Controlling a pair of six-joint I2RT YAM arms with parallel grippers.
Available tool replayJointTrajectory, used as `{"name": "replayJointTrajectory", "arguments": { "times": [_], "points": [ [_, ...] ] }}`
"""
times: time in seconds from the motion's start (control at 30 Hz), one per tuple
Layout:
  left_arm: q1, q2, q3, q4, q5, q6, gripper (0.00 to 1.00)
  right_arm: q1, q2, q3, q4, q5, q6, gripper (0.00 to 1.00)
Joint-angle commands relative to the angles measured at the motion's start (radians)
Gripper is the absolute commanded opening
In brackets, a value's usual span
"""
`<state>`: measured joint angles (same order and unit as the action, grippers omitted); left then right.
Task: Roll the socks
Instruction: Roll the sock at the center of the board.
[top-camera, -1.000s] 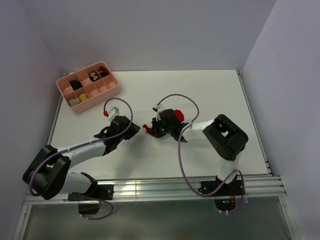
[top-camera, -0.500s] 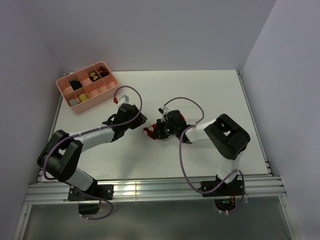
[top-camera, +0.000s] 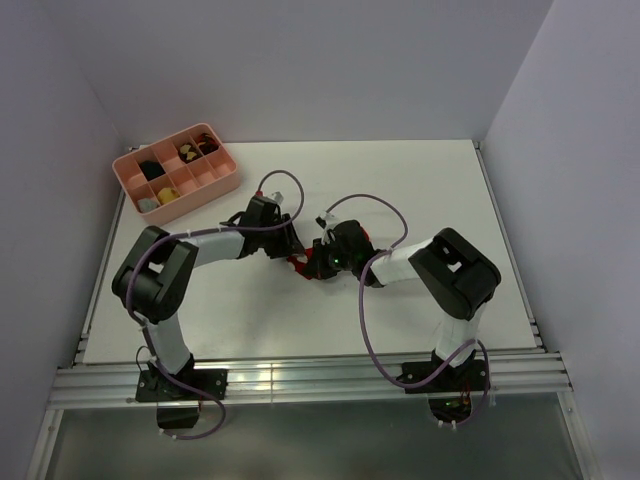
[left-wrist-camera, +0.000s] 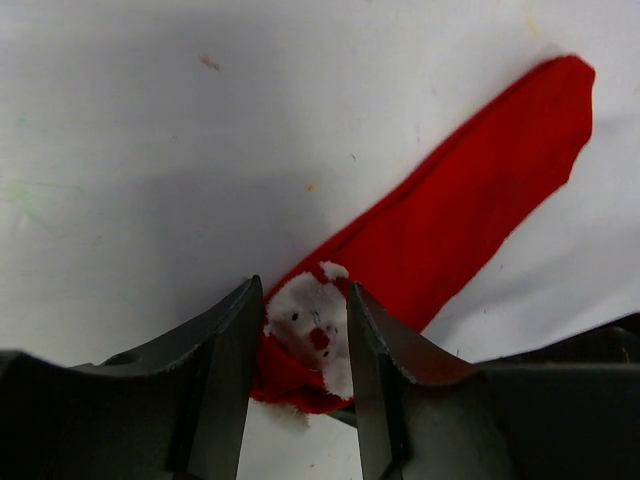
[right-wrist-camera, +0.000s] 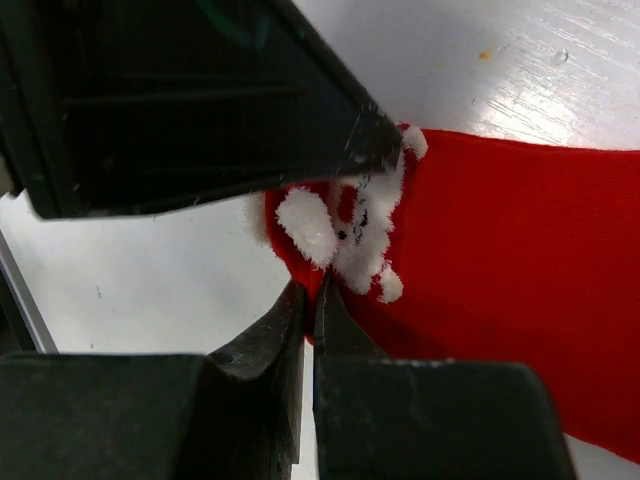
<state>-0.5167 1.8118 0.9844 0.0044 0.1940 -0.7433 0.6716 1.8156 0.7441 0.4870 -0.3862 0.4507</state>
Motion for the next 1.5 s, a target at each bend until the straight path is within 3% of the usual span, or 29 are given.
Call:
{"name": "replayJointTrajectory", "arguments": {
  "times": [0.0,0.53,0.63,0.67,0.77,0.9,1.17,1.47],
  "points": [
    [-0.005,0.006,0.051,-0.017,0.111,0.074,0.45,0.0,-0.038,0.006,-0.024,0.015,-0.03,0.0],
    [-0.046,0.15,0.123,-0.017,0.171,0.165,0.44,0.0,-0.032,0.029,-0.059,0.018,-0.064,0.0],
    [-0.052,0.155,0.119,-0.021,0.15,0.17,0.34,0.0,-0.033,0.029,-0.068,0.023,-0.069,0.0],
    [-0.052,0.152,0.115,-0.026,0.124,0.17,0.25,0.0,-0.036,0.032,-0.073,0.026,-0.073,0.0],
    [-0.052,0.124,0.085,-0.023,0.069,0.147,0.1,0.0,-0.044,0.032,-0.094,0.044,-0.078,0.0],
    [-0.03,0.037,-0.011,-0.014,-0.048,0.075,0.0,0.0,-0.07,0.034,-0.148,0.098,-0.083,0.0],
    [0.067,-0.181,-0.222,0.04,-0.226,-0.111,0.0,-0.003,-0.084,0.061,-0.258,0.187,-0.095,0.0],
    [0.067,-0.252,-0.306,0.101,-0.211,-0.162,0.03,-0.004,-0.01,0.115,-0.287,0.136,-0.112,0.0]
  ]
}}
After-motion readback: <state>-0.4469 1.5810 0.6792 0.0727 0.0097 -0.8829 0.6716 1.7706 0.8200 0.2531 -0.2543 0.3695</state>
